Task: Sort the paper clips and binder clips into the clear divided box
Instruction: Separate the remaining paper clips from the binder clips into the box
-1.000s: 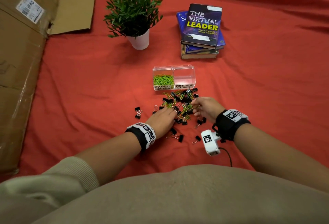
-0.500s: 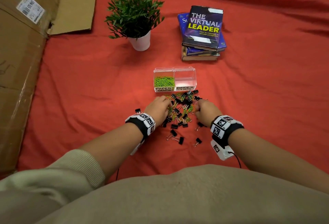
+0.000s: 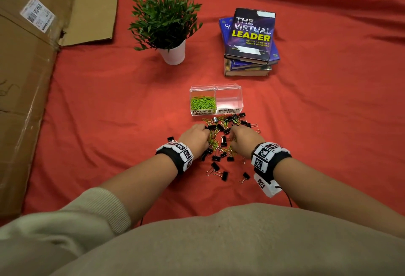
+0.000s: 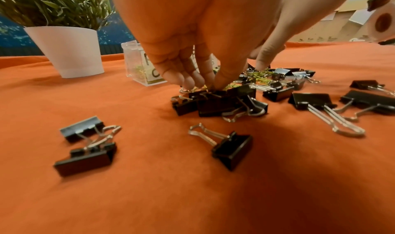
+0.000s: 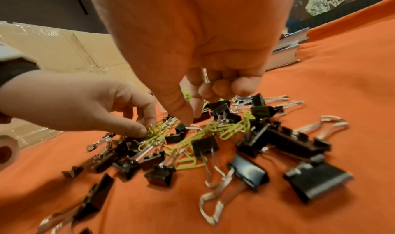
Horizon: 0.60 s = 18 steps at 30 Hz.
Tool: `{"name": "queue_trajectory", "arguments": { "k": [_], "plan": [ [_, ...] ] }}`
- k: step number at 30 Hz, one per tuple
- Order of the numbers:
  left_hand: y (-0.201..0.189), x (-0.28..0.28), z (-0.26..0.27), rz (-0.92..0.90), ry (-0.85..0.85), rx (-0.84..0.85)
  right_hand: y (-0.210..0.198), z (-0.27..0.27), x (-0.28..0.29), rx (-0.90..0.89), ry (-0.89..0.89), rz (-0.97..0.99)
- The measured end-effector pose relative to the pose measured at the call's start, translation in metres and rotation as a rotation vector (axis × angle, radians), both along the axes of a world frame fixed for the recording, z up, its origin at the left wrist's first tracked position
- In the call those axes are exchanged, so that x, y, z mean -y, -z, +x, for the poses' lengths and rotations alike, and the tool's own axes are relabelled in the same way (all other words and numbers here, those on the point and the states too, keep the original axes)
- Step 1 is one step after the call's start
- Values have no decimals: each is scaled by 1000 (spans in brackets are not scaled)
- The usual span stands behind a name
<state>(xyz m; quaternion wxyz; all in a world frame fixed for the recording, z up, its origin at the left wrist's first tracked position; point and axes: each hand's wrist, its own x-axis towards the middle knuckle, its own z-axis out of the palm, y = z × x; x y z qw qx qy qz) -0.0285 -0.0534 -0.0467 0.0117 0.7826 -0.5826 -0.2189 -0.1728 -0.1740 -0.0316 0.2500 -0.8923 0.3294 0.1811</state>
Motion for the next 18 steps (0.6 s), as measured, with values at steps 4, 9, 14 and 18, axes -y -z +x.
{"name": "queue_trajectory", "arguments": {
  "k": [4, 9, 14, 18],
  "plan": [
    [-4, 0, 1, 1, -59, -94, -3, 16, -6, 104, -53, 38],
    [-13, -10, 11, -65, -363, -375, 6, 33, -12, 59, -188, 13],
    [-17, -13, 24, -140, -506, -535, 7, 34, -10, 93, -213, -69],
    [-18, -12, 32, -173, -588, -619, 9, 22, -2, 13, -117, -84]
  ]
}}
